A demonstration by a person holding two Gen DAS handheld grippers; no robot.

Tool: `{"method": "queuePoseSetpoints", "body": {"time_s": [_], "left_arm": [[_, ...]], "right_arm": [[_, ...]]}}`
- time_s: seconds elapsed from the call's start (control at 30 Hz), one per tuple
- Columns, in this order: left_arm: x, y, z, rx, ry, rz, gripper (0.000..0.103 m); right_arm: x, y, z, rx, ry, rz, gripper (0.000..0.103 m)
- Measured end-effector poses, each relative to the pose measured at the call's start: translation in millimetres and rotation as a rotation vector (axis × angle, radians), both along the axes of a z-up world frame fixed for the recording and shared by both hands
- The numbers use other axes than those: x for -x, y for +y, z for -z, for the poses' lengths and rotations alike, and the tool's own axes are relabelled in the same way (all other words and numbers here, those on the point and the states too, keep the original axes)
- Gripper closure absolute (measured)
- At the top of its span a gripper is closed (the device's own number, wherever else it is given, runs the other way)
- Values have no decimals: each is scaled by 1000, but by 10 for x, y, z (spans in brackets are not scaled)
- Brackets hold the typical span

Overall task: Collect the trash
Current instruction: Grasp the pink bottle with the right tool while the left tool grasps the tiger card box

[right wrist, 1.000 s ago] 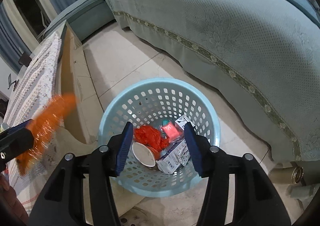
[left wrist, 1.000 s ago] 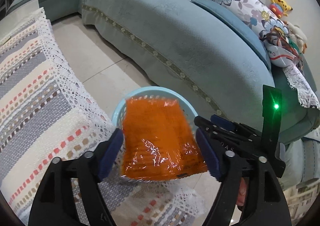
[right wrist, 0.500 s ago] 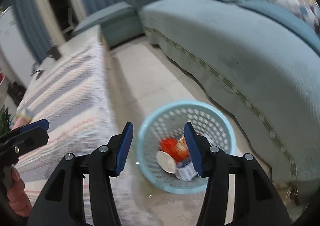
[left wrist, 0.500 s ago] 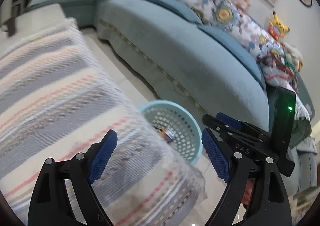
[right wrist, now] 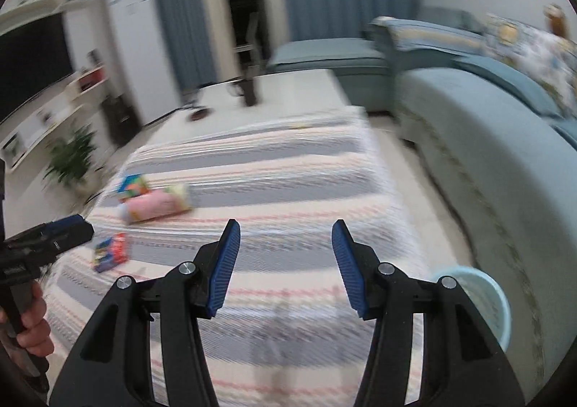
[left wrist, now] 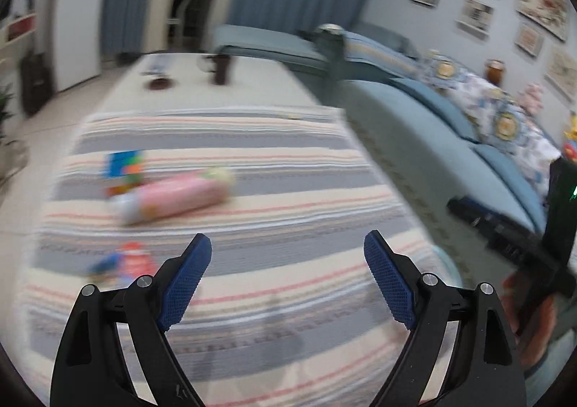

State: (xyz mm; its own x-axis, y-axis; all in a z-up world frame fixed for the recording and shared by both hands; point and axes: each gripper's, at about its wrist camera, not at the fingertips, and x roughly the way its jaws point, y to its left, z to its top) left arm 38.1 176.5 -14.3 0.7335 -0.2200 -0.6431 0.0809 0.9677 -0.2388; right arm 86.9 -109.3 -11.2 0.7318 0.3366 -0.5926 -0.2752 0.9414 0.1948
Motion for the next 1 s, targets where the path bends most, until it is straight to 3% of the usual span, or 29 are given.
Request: {"method": "queuePoseSetpoints", "body": {"time_s": [0.17,0.27,0.53,0.73,0.8,1.0], "left_arm": [[-25,704,271,-63,59,-103,18],[-130,1044,479,-71,93,-114,18],[-466,1469,977,-69,176,-124,18],[-448,1533,1162,58,225,-37,21],[-380,1492,1156,66,220,-22,21],[-123,1281,1151,139,240,55,22]], "right_arm": [[-398,885,-19,28,-20,-192,53],[-645,1364,65,21,-1,-312,54],[-1444,2314,474,71,108,-476,61],[-1931,2473,789,74,256,-512,61],[-1953,2452,833,55,299,-544,61],[-1541,2353,846,13,377,-623,61]]}}
